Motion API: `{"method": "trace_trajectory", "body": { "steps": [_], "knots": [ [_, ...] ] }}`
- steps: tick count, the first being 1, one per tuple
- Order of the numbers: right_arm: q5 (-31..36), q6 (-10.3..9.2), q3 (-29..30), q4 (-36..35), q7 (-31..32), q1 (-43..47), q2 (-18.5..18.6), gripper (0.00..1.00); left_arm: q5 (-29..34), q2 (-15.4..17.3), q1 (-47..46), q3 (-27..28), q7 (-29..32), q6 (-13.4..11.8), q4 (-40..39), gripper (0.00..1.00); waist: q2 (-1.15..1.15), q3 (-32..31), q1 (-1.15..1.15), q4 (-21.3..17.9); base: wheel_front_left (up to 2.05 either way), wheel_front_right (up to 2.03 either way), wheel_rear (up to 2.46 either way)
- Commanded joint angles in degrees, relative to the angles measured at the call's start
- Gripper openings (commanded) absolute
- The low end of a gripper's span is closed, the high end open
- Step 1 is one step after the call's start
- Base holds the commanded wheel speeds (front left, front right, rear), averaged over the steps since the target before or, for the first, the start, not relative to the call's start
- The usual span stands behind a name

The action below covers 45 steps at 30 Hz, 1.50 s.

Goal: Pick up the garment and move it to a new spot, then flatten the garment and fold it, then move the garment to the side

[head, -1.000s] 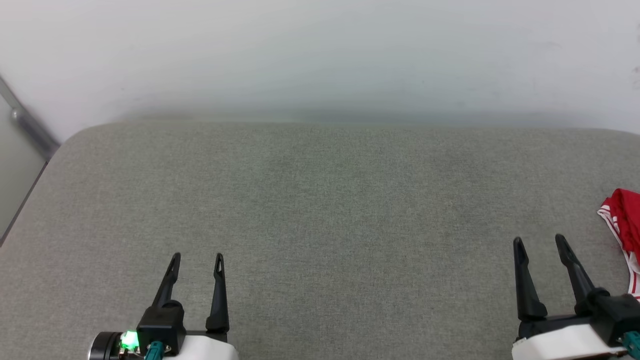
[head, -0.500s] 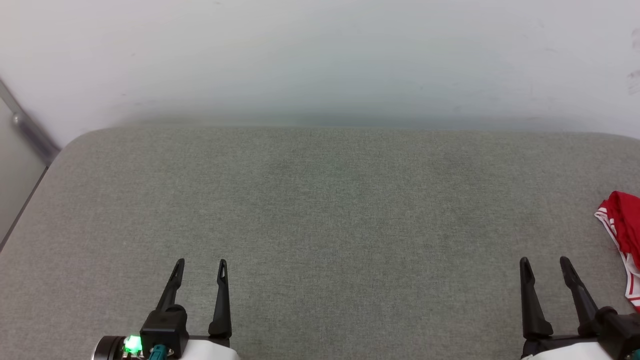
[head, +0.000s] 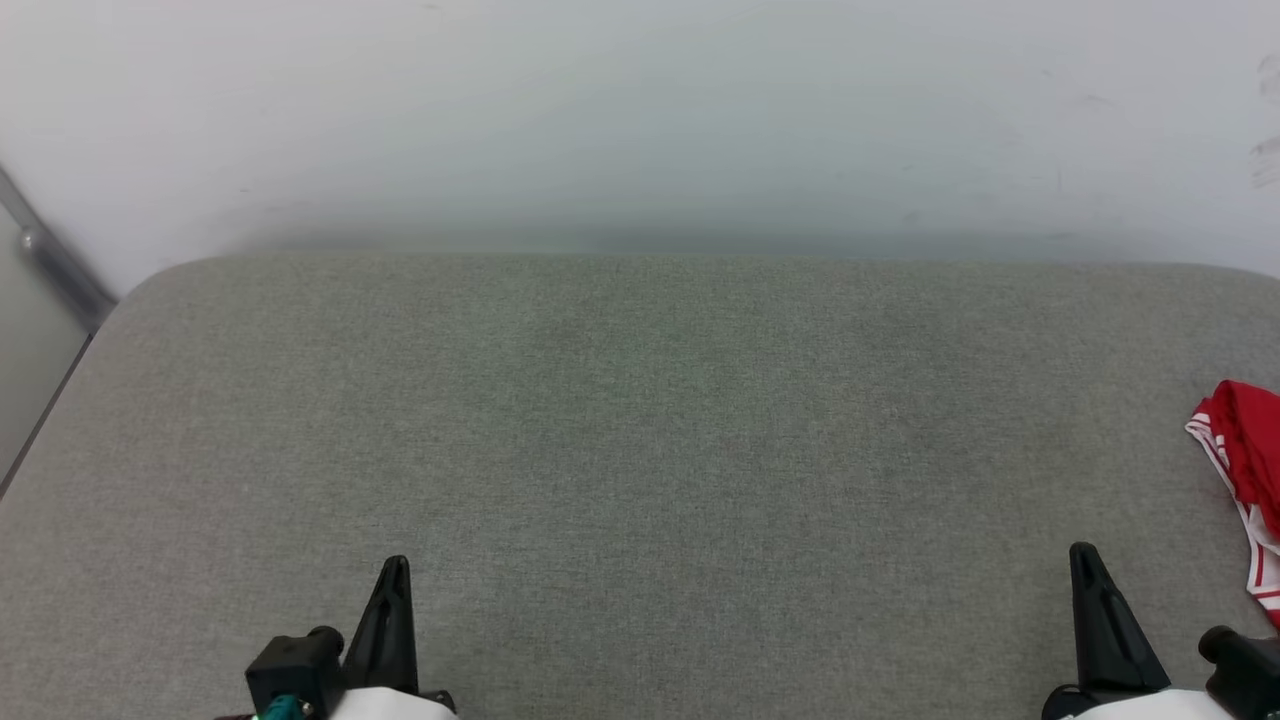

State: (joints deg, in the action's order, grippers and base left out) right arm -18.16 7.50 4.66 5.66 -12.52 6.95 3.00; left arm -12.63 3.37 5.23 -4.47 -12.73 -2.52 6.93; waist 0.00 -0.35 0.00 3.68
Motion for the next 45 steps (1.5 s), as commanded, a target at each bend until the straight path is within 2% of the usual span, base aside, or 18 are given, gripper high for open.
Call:
{"method": "trace_trajectory", "body": {
  "steps": [1, 22, 45],
  "knots": [
    [-1.81, 0.01, 0.05, -0.59, 0.24, -1.61, 0.13, 0.0, -1.89, 0.31, -1.71, 0.46, 0.2, 0.31, -0.71, 0.0, 0.0, 0.0, 0.0, -0.02, 0.0, 0.0, 0.0],
    [-22.05, 0.0, 0.3, 1.84, 5.21, -4.94, 0.31, 0.0, -23.98, 0.67, -4.62, 2.69, 4.94, 3.06, 1.62, 0.0, 0.0, 0.1, 0.0, -0.68, 0.0, 0.0, 0.0],
    [-39.42, 0.0, 0.65, 3.94, 9.63, -7.91, 0.35, 0.0, -42.79, 0.72, -7.01, 4.91, 9.21, 5.41, 3.29, 0.0, 0.0, 0.2, 0.0, -1.42, 0.0, 0.0, 0.0]
  ]
}}
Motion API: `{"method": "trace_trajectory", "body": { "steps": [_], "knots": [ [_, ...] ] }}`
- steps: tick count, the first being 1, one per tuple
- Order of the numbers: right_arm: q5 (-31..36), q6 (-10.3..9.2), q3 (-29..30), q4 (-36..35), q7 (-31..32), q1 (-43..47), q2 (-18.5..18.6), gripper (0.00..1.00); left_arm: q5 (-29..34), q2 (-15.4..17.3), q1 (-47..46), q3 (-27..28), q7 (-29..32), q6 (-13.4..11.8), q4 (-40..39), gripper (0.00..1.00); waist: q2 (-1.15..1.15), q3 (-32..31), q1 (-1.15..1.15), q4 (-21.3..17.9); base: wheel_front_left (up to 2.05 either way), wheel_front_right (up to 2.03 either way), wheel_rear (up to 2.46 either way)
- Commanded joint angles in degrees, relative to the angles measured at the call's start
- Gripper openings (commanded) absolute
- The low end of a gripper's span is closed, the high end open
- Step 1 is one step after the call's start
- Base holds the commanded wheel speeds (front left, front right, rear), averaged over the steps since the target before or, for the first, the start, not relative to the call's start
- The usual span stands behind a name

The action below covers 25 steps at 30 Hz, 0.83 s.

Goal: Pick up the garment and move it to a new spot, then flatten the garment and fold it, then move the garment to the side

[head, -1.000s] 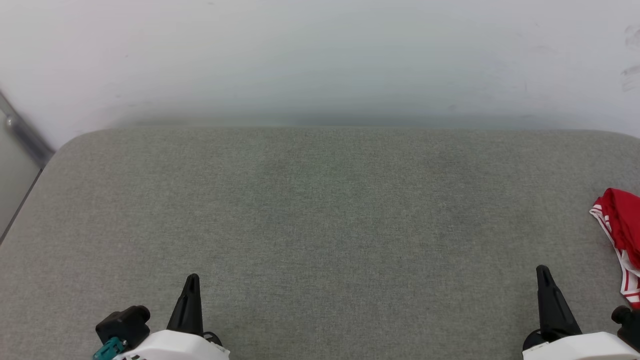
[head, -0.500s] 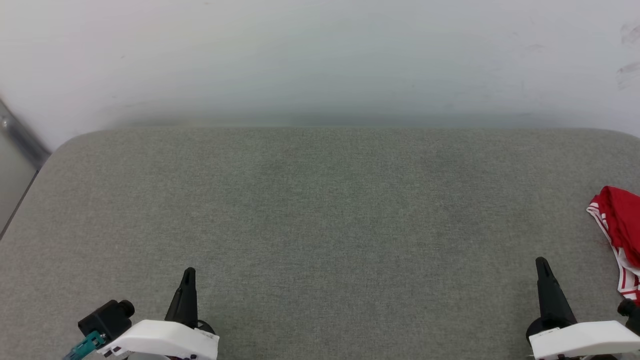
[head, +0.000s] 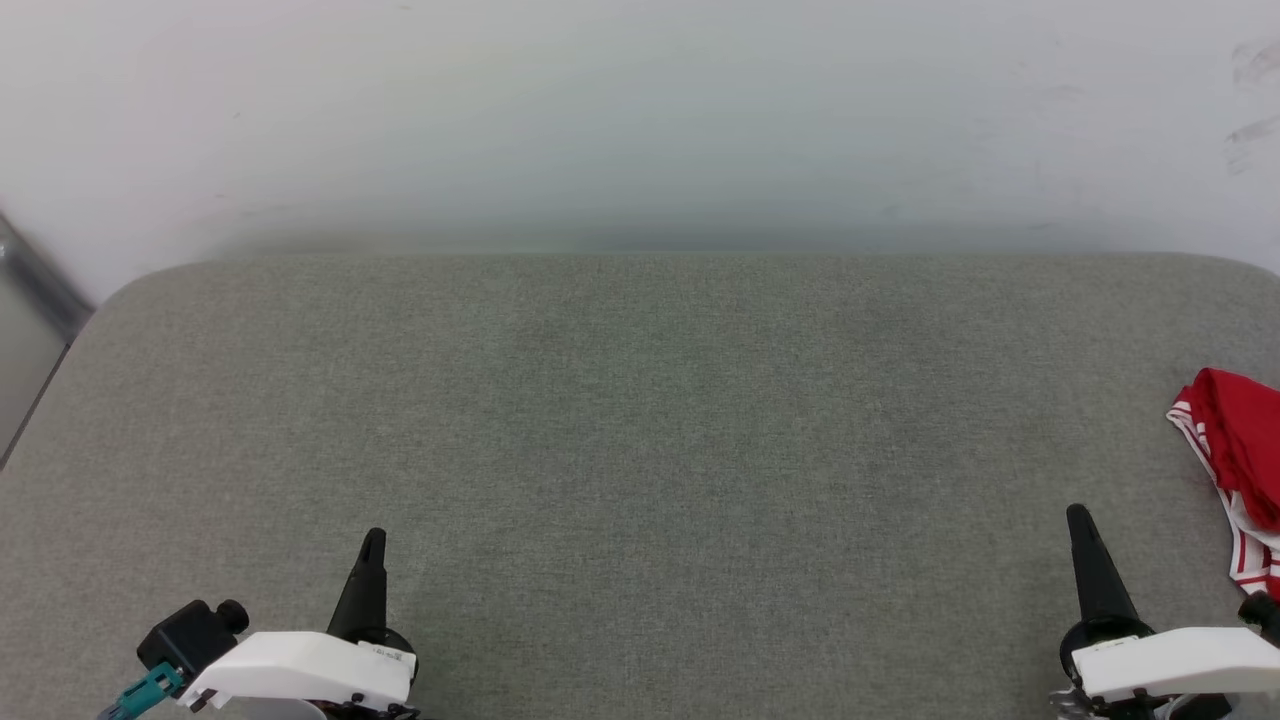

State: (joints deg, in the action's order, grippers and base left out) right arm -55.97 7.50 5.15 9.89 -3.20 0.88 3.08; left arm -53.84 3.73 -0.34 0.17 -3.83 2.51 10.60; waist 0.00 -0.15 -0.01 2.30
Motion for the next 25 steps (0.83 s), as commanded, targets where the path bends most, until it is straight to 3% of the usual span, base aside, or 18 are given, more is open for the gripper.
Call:
{"method": "trace_trajectory", "body": {
  "steps": [1, 25],
  "knots": [
    [-2.25, 0.0, 0.19, -0.21, 0.51, -1.9, 0.28, 0.0, -2.29, 0.36, -1.55, 0.37, 0.51, 0.49, -0.31, 0.0, 0.0, 0.01, 0.01, -0.06, 0.0, 0.0, 0.0],
    [-17.53, 0.0, 0.58, 1.73, 4.54, -4.4, 0.22, 0.0, -18.77, 0.22, -3.66, 2.61, 4.55, 2.62, 1.31, 0.0, 0.0, 0.13, 0.01, -0.89, 0.0, 0.0, 0.0]
  ]
}}
